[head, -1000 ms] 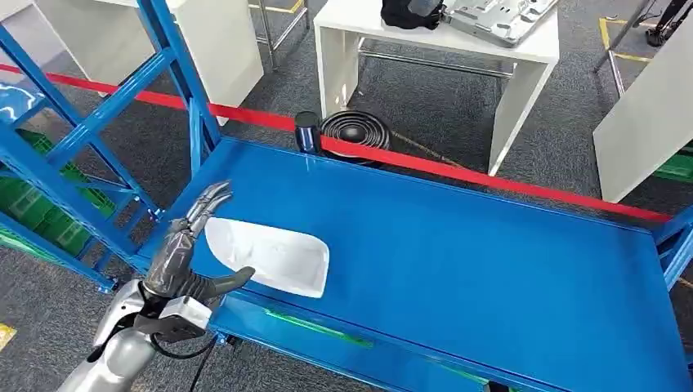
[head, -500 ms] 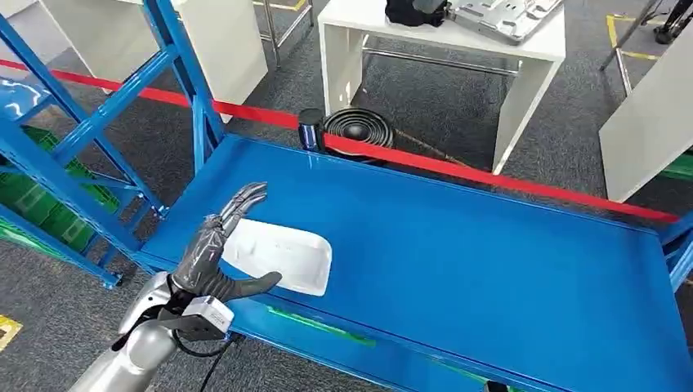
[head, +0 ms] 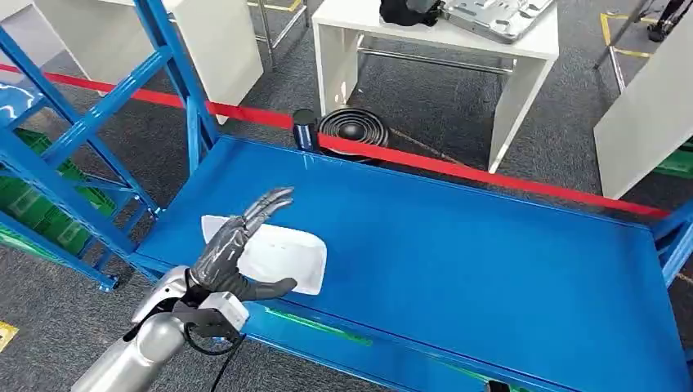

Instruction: Take the parts from the cabinet and place them on the table.

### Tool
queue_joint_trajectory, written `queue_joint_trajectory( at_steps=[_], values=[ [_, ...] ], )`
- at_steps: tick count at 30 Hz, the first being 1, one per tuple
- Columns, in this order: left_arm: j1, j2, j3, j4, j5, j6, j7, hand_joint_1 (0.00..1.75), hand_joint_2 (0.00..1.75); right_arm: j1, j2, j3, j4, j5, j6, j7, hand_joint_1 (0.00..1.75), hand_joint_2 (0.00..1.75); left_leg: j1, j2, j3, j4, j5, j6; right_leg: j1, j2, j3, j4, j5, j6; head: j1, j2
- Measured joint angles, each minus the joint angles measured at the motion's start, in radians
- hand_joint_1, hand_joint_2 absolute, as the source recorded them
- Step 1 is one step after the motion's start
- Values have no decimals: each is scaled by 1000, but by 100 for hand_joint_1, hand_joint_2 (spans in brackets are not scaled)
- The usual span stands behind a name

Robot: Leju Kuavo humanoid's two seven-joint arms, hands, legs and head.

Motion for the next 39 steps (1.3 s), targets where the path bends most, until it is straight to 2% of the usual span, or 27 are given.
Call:
queue_joint_trajectory(
  at_steps=[1, 2, 3, 5, 6, 7, 8, 9, 11, 12, 14, 16, 17, 18, 21, 22, 23, 24, 25, 27, 28, 31, 33, 34, 37, 38, 39],
  values=[
    [-5, 0, -4, 3, -2, -6, 5, 0, 175, 0, 0, 2, 0, -3, -1, 0, 0, 0, 1, 0, 2, -10, 5, 5, 3, 0, 4, -7, 4, 7, -1, 0],
    [-8, 0, -7, 6, -3, -10, 8, 0, 175, 1, 0, 5, -3, -6, -2, 0, 0, 0, 16, 2, 16, -32, 19, 7, 3, -1, -4, 2, -2, 8, 1, 0],
    [-19, 0, -16, 13, -4, -19, 14, 0, 175, 1, -1, 10, -4, -9, -3, 0, 0, 0, 12, 3, 20, -39, 24, 12, 4, -2, -19, 33, -21, 7, 2, 0],
    [-29, -2, -29, 27, -10, -31, 21, 0, 175, 0, -6, 15, -5, -12, -4, 0, 0, 0, 10, 3, 17, -39, 27, 16, 2, -2, -80, 160, -78, -1, 5, 0],
    [-29, -2, -35, 35, -12, -41, 24, 0, 175, 3, -9, 18, -5, -13, -5, 0, 0, 0, 9, 3, 15, -38, 27, 16, 2, -2, -128, 257, -110, -1, 4, 0],
    [-30, -2, -40, 43, -12, -50, 30, 0, 175, 6, -10, 21, -5, -15, -5, 0, 0, 0, 8, 3, 14, -37, 27, 16, 2, -2, -151, 301, -118, 4, 5, 0],
    [-31, -2, -46, 52, -13, -62, 35, 0, 175, 8, -12, 24, -5, -17, -4, 1, 0, 0, 9, 2, 14, -37, 26, 16, 0, -2, -149, 294, -107, 12, 5, 0],
    [-33, -1, -50, 57, -14, -70, 38, 0, 175, 8, -14, 26, -5, -19, -3, 1, 0, 0, 10, 2, 14, -35, 26, 16, -2, -2, -125, 243, -81, 23, 6, 0],
    [-43, 0, -59, 67, -22, -86, 48, 0, 175, 7, -20, 32, -9, -22, -2, 2, 0, 0, 12, 0, 12, -21, 20, 6, -8, -6, -28, 52, -8, 43, 6, 0],
    [-48, 0, -63, 70, -24, -91, 50, 0, 175, 5, -20, 37, -10, -22, -2, 2, 0, 0, 9, 0, 7, -11, 14, -1, -8, -10, -10, 7, -6, 32, 8, 0],
    [-56, 2, -69, 77, -31, -96, 53, 0, 175, 5, -22, 43, -11, -23, 0, 3, 0, 0, 3, -1, 0, -4, 11, -9, -4, -5, -8, 7, 1, 11, 5, 0],
    [-61, 3, -74, 82, -33, -100, 56, 0, 175, 7, -22, 47, -11, -24, 1, 3, 0, 0, 6, 0, -1, -5, 13, -14, -1, -5, -10, 7, 4, 0, 6, 0],
    [-62, 5, -76, 83, -34, -101, 56, 0, 175, 7, -22, 49, -11, -26, 1, 3, 0, 0, 9, 0, -6, 0, 8, -18, -11, -5, -9, 5, 7, -5, 6, 0],
    [-67, 6, -79, 84, -35, -102, 57, 0, 175, 7, -22, 50, -12, -28, 1, 3, 0, 0, 9, 0, -18, 26, -15, -26, -11, -4, -8, 5, 7, -8, 3, 0],
    [-78, 8, -88, 92, -42, -113, 58, 0, 175, 7, -24, 53, -12, -31, 1, 3, 0, 0, 18, 0, -125, 259, -127, -40, -7, -5, -13, 5, 9, -17, 0, 0],
    [-78, 9, -90, 96, -44, -117, 58, 0, 175, 7, -25, 56, -12, -32, 1, 3, 0, 0, 20, 0, -151, 312, -140, -41, -6, -5, -14, 5, 9, -17, 0, 0],
    [-78, 10, -93, 100, -45, -121, 59, 0, 175, 9, -25, 59, -12, -35, 1, 3, 0, 0, 20, 0, -154, 317, -130, -39, -5, -4, -13, 5, 9, -17, 0, 0],
    [-78, 11, -93, 101, -49, -123, 59, 0, 175, 9, -25, 61, -12, -39, 1, 3, 0, 0, 20, 0, -136, 279, -103, -36, -4, -4, -13, 5, 9, -17, 0, 0],
    [-80, 11, -93, 101, -53, -128, 59, 0, 175, 8, -25, 65, -12, -42, 1, 3, 0, 0, 20, 0, -91, 193, -57, -31, -2, -2, -11, 5, 9, -16, 0, 0],
    [-89, 13, -93, 101, -56, -136, 59, 0, 175, 8, -23, 71, -15, -46, 0, 3, 0, 0, 11, -1, -1, 17, 4, -8, -3, -1, -8, 4, 9, -16, 0, 0],
    [-93, 13, -93, 101, -58, -139, 60, 0, 175, 7, -19, 74, -17, -47, 0, 3, 0, 0, 9, 3, 7, 3, -10, -5, 6, -1, -12, 5, 11, -12, 3, 0],
    [-95, 16, -95, 103, -66, -151, 61, 0, 175, 7, -21, 80, -17, -50, -2, 3, 0, 0, 0, 3, 2, 0, -6, -1, 0, -3, -12, -2, 17, 4, 0, 0],
    [-97, 16, -95, 105, -68, -155, 62, 0, 175, 7, -23, 85, -19, -52, -3, 4, 0, 0, 10, 6, 27, -35, 16, 8, 4, -4, -19, 8, 9, 9, 3, 0],
    [-105, 15, -97, 107, -70, -158, 62, 0, 175, 5, -24, 88, -19, -53, -3, 4, 0, 0, 10, 6, 27, -42, 23, 17, 4, -4, -44, 63, -23, 4, 5, 0],
    [-106, 15, -103, 117, -74, -167, 62, 0, 175, 5, -27, 94, -19, -56, -3, 4, 0, 0, 7, 5, 22, -41, 23, 19, 3, -4, -152, 290, -108, 1, 6, 0],
    [-106, 15, -105, 121, -75, -171, 62, 0, 175, 7, -27, 95, -19, -57, -3, 5, 0, 0, 7, 5, 21, -40, 23, 18, 3, -4, -164, 312, -107, 7, 7, 0],
    [-106, 15, -107, 124, -78, -173, 63, 0, 175, 7, -28, 98, -19, -59, -3, 5, 0, 0, 7, 4, 22, -40, 23, 18, 1, -5, -151, 284, -91, 16, 6, 0]
  ],
)
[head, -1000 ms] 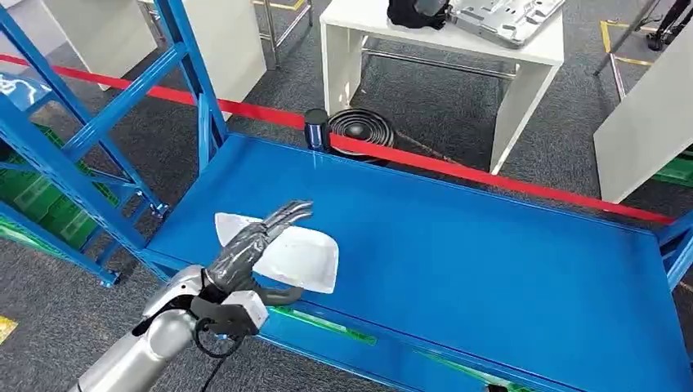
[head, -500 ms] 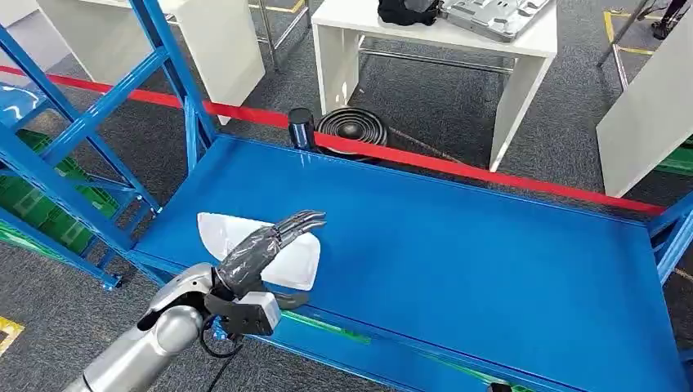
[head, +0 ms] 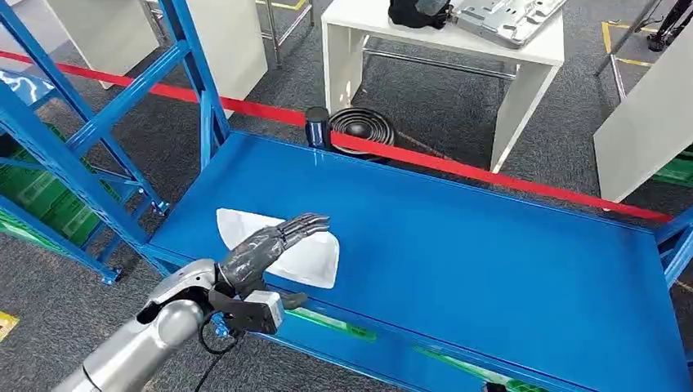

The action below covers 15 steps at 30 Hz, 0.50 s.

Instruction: Take the parts from the cabinet and place them on the table.

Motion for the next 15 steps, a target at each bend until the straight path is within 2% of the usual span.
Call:
queue_joint_trajectory(
  at_steps=[2, 3, 4, 5, 7, 9, 10, 12, 13, 14, 15],
  values=[
    [-3, 0, -6, 6, -9, -2, 0, 0, 175, -3, -3, 3, 0, -4, -1, 0, 0, 0, 1, -2, 0, 8, -3, -5, -4, -2, 87, -176, 72, 21, 0, 0],
    [-5, 0, -8, 8, -11, -2, 0, 0, 175, -5, -3, 4, 0, -5, -2, 0, 0, 0, 0, -2, -3, 16, -8, -11, -6, -4, 133, -266, 100, 25, 1, 0],
    [-7, 0, -9, 10, -14, -3, 3, 0, 175, -9, -4, 7, 0, -6, -3, 0, 0, 0, -9, -4, -10, 26, -15, -19, -1, -2, 144, -282, 97, 10, 2, 0],
    [-10, 0, -11, 11, -20, -5, 3, 0, 175, -11, -4, 10, 0, -8, -4, 0, 0, 0, -8, -3, -13, 29, -16, -22, -4, -2, 141, -284, 102, -3, -1, 0],
    [-14, 0, -14, 15, -29, -8, 4, 0, 175, -10, -3, 16, 0, -10, -5, 1, 0, 0, -6, -3, -14, 27, -14, -26, 2, -1, 138, -283, 102, -14, 0, 0],
    [-18, 1, -19, 19, -29, -10, 5, 0, 175, -11, -2, 20, 0, -12, -5, 1, 0, 0, -2, -4, -23, 42, -28, -36, -9, -1, 142, -288, 105, -23, 0, 0],
    [-21, 1, -21, 20, -29, -10, 4, 0, 175, -12, -2, 20, 0, -13, -5, 1, 0, 0, -2, -4, -41, 83, -58, -42, -11, -1, 142, -287, 105, -30, -5, 0],
    [-23, 1, -24, 24, -29, -10, 5, 0, 175, -12, -3, 21, 0, -14, -5, 1, 0, 0, 6, -4, -117, 245, -135, -53, -9, -1, 141, -287, 105, -32, -4, 0],
    [-21, 2, -27, 27, -30, -10, 5, 0, 175, -11, -3, 22, 0, -14, -5, 1, 0, 0, 8, -4, -154, 320, -161, -55, -7, -1, 140, -287, 104, -32, -4, 0],
    [-21, 2, -30, 32, -31, -12, 5, 0, 175, -11, -3, 24, 0, -15, -6, 1, 0, 0, 10, -4, -178, 363, -166, -56, -6, -1, 140, -286, 104, -32, -4, 0],
    [-21, 2, -32, 36, -34, -13, 5, 0, 175, -11, -3, 25, 0, -16, -7, 1, 0, 0, 10, -4, -174, 349, -147, -54, -6, 0, 140, -286, 104, -32, -4, 0]
  ],
)
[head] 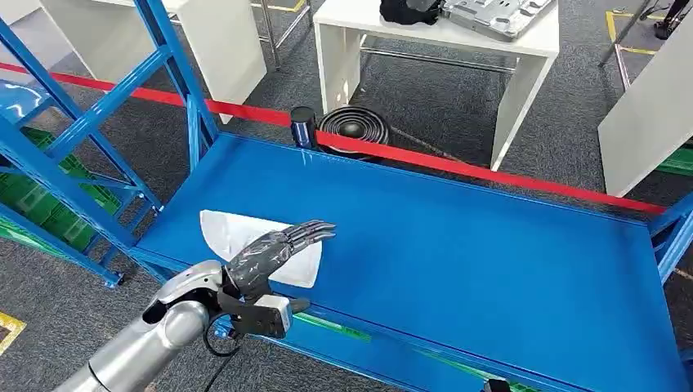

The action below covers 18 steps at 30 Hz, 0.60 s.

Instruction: Take the parts from the cabinet and place them on the table.

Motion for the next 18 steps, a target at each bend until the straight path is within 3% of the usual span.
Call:
queue_joint_trajectory(
  at_steps=[1, 3, 4, 5, 7, 8, 9, 10, 12, 14, 15, 16, 18],
  values=[
    [-2, 0, -3, 5, -4, -1, 0, 0, 175, -1, 0, 1, 0, -1, 0, 0, 0, 0, 0, 0, 26, -56, 37, 3, 1, 1, 1, 0, 0, 0, 0, 0],
    [-13, 0, -5, 13, -7, -3, 0, 0, 175, -3, 0, 2, -1, -2, -2, 0, 0, 0, -3, -1, 126, -257, 132, 18, 3, 4, 6, -1, 0, 1, 0, 0],
    [-20, 0, -7, 18, -11, -3, 0, 0, 175, -4, 5, 4, -4, -4, -2, 0, 0, 0, -8, -2, 154, -311, 128, 28, 3, 4, 5, -1, 0, 2, 2, 0],
    [-26, -2, -9, 24, -13, -3, 0, 0, 175, -7, 5, 4, -6, -4, -3, 0, 0, 0, -12, 1, 154, -316, 127, 28, 9, 4, 0, -1, 2, 6, 2, 0],
    [-32, -3, -16, 39, -14, -3, 0, 0, 175, -6, 3, 5, -7, -7, -9, 0, 0, 0, -18, 1, 150, -316, 127, 30, 4, 3, -2, -4, 5, 16, 1, 0],
    [-33, -3, -19, 43, -14, -3, 0, 0, 175, -6, 4, 6, -8, -8, -10, 0, 0, 0, -18, 1, 150, -320, 130, 35, 5, 3, 0, -8, 8, 21, 0, 0],
    [-34, -3, -21, 47, -14, -3, 0, 0, 175, -7, 4, 7, -8, -8, -11, 0, 0, 0, -5, 3, 166, -341, 144, 43, 6, 2, -6, -1, 4, 25, 1, 0],
    [-38, -5, -22, 51, -14, -3, 0, 0, 175, -6, 2, 8, -9, -8, -11, 0, 0, 0, -7, 5, 167, -346, 148, 49, 7, 1, -19, 24, -14, 23, 3, 0],
    [-46, -12, -29, 62, -14, -3, 0, 0, 175, -7, -1, 9, -9, -10, -12, 0, 0, 0, -8, 4, 163, -345, 152, 54, 6, 1, -89, 176, -83, 12, 6, 0],
    [-45, -14, -36, 75, -14, -3, 0, 0, 175, -5, -1, 9, -9, -11, -13, 0, 0, 0, -10, 3, 161, -344, 152, 55, 6, 1, -157, 316, -125, 16, 6, 0],
    [-46, -16, -40, 84, -14, -3, 0, 0, 175, -4, -2, 10, -9, -13, -13, 0, 0, 0, -10, 3, 162, -343, 152, 54, 4, 1, -161, 320, -118, 23, 6, 0],
    [-47, -18, -44, 90, -14, -3, 0, 0, 175, -5, -2, 10, -9, -16, -14, 0, 0, 0, -9, 3, 162, -342, 151, 54, 3, 1, -139, 272, -94, 33, 6, 0],
    [-50, -27, -51, 101, -13, -3, 1, 0, 175, -7, -6, 10, -10, -18, -14, 0, 0, 0, -8, 0, 161, -333, 147, 47, -2, -2, -43, 78, -20, 53, 6, 0]
  ],
)
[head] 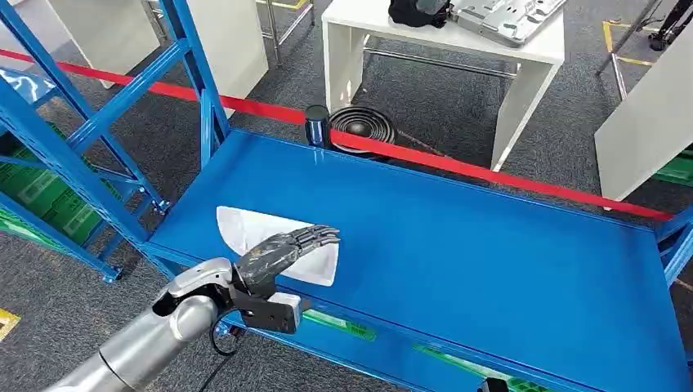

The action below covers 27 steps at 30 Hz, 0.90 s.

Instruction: Take the parts from the cabinet and place them on the table.

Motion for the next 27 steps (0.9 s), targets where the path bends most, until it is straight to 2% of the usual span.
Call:
queue_joint_trajectory(
  at_steps=[1, 2, 3, 5, 6, 7, 8, 10, 11, 12, 13, 14, 15, 16, 17, 19, 20, 21, 22, 23, 24, 25, 26, 27],
  values=[
    [-3, -3, -2, 5, 0, 0, 0, 0, 175, -1, 0, 1, -2, 0, 0, 0, 0, 0, -2, -1, -3, 8, -5, -7, -2, -4, 35, -73, 15, -2, 2, 0],
    [-5, -5, -5, 11, 1, 0, 3, 0, 175, -3, 0, 2, -4, -2, -1, 0, 0, 0, -9, -1, -10, 18, -12, -14, 3, 0, 39, -74, 17, -18, 2, 0],
    [-6, -7, -8, 15, 1, -2, 4, 0, 175, -3, 0, 3, -5, -2, -1, 0, 0, 0, -9, -1, -11, 18, -12, -16, 4, 0, 37, -71, 19, -26, -1, 0],
    [-8, -10, -15, 24, 1, -2, 6, 0, 175, -3, 0, 7, -6, -2, -1, 0, 0, 0, -5, -1, -10, 17, -10, -22, 10, 0, 35, -71, 20, -37, 0, 0],
    [-9, -11, -19, 29, 1, -2, 6, 0, 175, -3, 1, 9, -6, -3, -1, 0, 0, 0, -4, 1, -12, 31, -21, -28, -1, 1, 38, -75, 23, -43, 2, 0],
    [-9, -11, -20, 33, 1, -2, 7, 0, 175, -3, 2, 9, -7, -3, -1, 0, 0, 0, -3, -1, -27, 58, -38, -35, -1, 1, 40, -75, 23, -49, -1, 0],
    [-13, -11, -23, 36, 2, -1, 8, 0, 175, -4, 1, 9, -8, -3, -1, 0, 0, 0, 1, -1, -49, 113, -73, -41, 0, 1, 40, -75, 23, -52, -7, 0],
    [-15, -12, -28, 46, 6, -1, 9, 0, 175, -4, 0, 9, -9, -7, -1, 0, 0, 0, 6, -1, -121, 273, -151, -48, 2, 1, 37, -74, 23, -55, -7, 0],
    [-14, -13, -31, 54, 8, 0, 11, 0, 175, -4, 0, 10, -9, -8, -1, 0, 0, 0, 7, -1, -148, 330, -170, -49, 3, 1, 36, -74, 23, -55, -7, 0],
    [-14, -15, -34, 61, 10, 1, 13, 0, 175, -3, 0, 10, -9, -10, -1, 0, 0, 0, 8, -1, -156, 345, -165, -49, 4, 1, 37, -74, 23, -55, -7, 0],
    [-14, -16, -38, 67, 10, 3, 16, 0, 175, -3, 0, 10, -9, -11, -1, 0, 0, 0, 8, -1, -143, 315, -141, -46, 5, 2, 37, -74, 23, -55, -7, 0],
    [-15, -17, -41, 73, 10, 5, 18, 0, 175, -3, 0, 10, -10, -13, -1, 0, 0, 0, 8, -1, -106, 241, -98, -41, 7, 4, 39, -74, 23, -55, -7, 0],
    [-18, -19, -43, 79, 8, 9, 21, 0, 175, -3, 0, 10, -11, -15, -1, 0, 0, 0, 5, -1, -57, 142, -51, -31, 9, 5, 42, -75, 23, -55, -7, 0],
    [-21, -21, -43, 84, 2, 16, 26, 0, 175, -4, 0, 11, -14, -16, -1, 0, 0, 0, -1, -2, -9, 46, -17, -15, 10, 5, 42, -75, 24, -54, -6, 0],
    [-24, -23, -44, 90, -7, 22, 32, 0, 175, -5, 5, 12, -15, -18, -1, 0, 0, 0, -4, 2, 2, 25, -35, -11, 14, 4, 39, -75, 25, -51, -4, 0],
    [-27, -28, -50, 98, -21, 28, 37, 0, 175, -7, 3, 12, -15, -19, -2, 0, 0, 0, -11, 3, -2, 22, -31, -9, 10, 3, 35, -76, 28, -45, -6, 0],
    [-27, -28, -52, 102, -26, 32, 39, 0, 175, -6, 4, 13, -15, -19, -3, 0, 0, 0, -13, 3, -3, 21, -30, -8, 9, 2, 36, -79, 29, -38, -6, 0],
    [-29, -28, -53, 105, -36, 40, 42, 0, 175, -7, 3, 13, -16, -20, -3, 0, 0, 0, -11, 3, 3, 8, -23, -1, 13, 2, 40, -85, 33, -31, -8, 0],
    [-29, -31, -54, 109, -47, 47, 45, 0, 175, -5, 3, 13, -17, -21, -5, 0, 0, 0, 0, 7, 22, -13, -10, 1, 11, 1, 32, -72, 24, -31, -5, 0],
    [-35, -34, -56, 112, -55, 55, 47, 0, 175, -5, 3, 14, -18, -21, -5, 0, 0, 0, -1, 5, 23, -20, -4, 8, 13, 1, 12, -32, -2, -35, -4, 0],
    [-38, -37, -59, 115, -64, 61, 52, 0, 175, -6, 3, 15, -18, -21, -6, 0, 0, 0, -1, 5, 20, -20, -2, 10, 12, 1, -18, 34, -33, -38, -2, 0],
    [-35, -40, -62, 119, -74, 66, 55, 0, 175, -7, 0, 16, -18, -24, -7, 0, 0, 0, -3, 4, 19, -20, -2, 10, 10, 1, -61, 126, -69, -41, -1, 0],
    [-33, -40, -67, 123, -77, 69, 56, 0, 175, -5, 0, 16, -18, -24, -8, 0, 0, 0, -4, 4, 17, -20, -2, 10, 10, 1, -98, 203, -94, -39, -2, 0],
    [-31, -40, -71, 128, -82, 69, 57, 0, 175, -4, -1, 17, -18, -24, -8, 0, 0, 0, -5, 4, 16, -19, -2, 10, 9, 1, -116, 237, -98, -33, -1, 0]
  ],
)
